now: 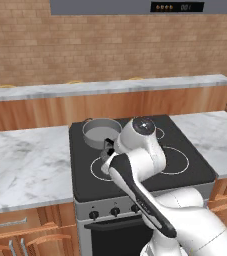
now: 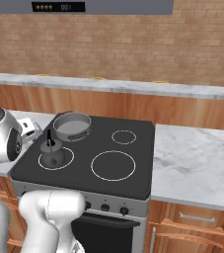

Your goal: Pick the kettle from the counter and place it on a stove burner. Then turn the burner on.

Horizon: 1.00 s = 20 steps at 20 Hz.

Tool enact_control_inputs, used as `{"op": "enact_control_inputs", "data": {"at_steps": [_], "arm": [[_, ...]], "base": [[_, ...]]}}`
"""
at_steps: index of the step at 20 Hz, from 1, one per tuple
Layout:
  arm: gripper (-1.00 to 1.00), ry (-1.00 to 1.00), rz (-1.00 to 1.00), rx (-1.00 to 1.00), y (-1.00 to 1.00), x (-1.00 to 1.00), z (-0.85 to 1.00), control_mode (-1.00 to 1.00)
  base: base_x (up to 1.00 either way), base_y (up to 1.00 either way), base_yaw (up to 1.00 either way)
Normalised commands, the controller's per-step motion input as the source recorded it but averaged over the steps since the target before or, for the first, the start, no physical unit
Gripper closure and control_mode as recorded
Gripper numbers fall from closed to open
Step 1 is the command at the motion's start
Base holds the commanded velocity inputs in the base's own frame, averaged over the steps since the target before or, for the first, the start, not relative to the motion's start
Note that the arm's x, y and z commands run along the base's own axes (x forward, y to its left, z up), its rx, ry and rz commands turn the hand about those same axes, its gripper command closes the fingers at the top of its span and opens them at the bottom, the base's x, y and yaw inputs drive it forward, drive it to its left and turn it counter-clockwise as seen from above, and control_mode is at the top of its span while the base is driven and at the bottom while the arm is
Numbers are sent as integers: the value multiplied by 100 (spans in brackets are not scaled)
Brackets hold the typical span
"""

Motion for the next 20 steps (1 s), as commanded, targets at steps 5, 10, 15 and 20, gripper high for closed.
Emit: {"op": "enact_control_inputs", "data": {"at_steps": [5,10,15,20], "arm": [[-100,0,0,-16,20,-33,0,-100],[-100,0,0,-16,19,-36,0,-100],[-100,0,0,-18,20,-36,-5,-100],[-100,-1,0,-16,13,-32,-29,-100]], "base": [[0,0,0],[0,0,0],[0,0,0],[0,0,0]]}}
